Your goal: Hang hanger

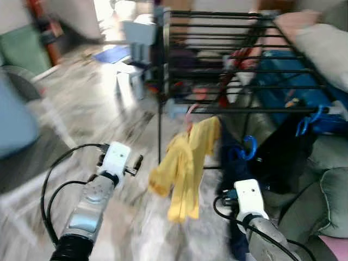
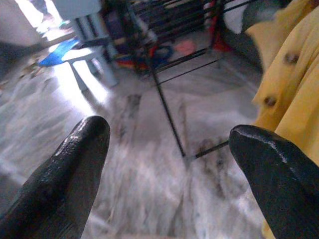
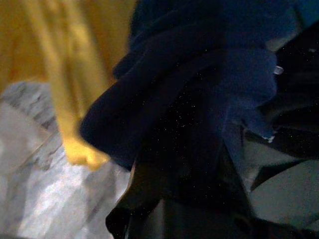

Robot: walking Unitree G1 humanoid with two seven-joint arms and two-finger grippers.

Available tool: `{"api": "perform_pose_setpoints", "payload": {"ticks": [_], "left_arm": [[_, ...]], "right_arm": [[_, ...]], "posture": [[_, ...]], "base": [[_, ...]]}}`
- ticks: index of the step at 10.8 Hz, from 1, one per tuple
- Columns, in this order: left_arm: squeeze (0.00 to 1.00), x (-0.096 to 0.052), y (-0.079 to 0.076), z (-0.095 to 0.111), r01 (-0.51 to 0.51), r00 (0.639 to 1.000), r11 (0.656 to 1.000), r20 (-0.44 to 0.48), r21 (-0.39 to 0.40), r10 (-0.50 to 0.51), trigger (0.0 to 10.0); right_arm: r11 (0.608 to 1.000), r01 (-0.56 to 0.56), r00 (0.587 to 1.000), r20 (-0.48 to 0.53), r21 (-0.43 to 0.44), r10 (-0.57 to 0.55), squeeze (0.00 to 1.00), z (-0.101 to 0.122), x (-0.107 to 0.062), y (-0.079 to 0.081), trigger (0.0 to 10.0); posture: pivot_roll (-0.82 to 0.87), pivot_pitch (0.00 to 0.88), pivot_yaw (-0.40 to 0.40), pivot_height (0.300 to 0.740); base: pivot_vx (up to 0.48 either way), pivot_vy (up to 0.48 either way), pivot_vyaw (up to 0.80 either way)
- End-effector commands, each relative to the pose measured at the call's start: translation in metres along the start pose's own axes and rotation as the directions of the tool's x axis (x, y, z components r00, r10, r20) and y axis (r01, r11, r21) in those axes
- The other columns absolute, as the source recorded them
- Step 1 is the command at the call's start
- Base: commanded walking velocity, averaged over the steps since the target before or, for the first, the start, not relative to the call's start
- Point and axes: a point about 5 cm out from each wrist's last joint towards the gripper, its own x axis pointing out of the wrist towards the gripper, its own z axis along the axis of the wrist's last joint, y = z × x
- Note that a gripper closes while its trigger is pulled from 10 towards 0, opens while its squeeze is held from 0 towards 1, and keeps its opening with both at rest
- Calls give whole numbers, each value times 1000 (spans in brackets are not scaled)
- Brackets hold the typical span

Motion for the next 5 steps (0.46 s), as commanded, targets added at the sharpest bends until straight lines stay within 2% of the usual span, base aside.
{"api": "perform_pose_setpoints", "payload": {"ticks": [1,2,4,5], "left_arm": [[0,4,-10,6,43,999,999,16,5,-44,10000],[0,4,-12,6,62,998,998,22,8,-62,10000],[0,4,-14,7,72,997,997,24,3,-72,10000],[0,4,-15,7,75,997,997,25,1,-75,10000]], "right_arm": [[1000,30,998,49,-4,-30,0,11,-1,-9,10000],[999,31,999,45,-5,-31,0,11,0,-8,10000],[1000,30,998,48,-3,-30,0,12,0,-8,10000],[999,32,998,49,-3,-32,0,12,0,-8,10000]], "posture": [[-3,0,-36,740],[-3,0,-36,740],[-4,0,-36,740],[-6,0,-36,740]], "base": [[379,292,0],[439,0,-513],[469,0,-800],[469,0,-406]]}}
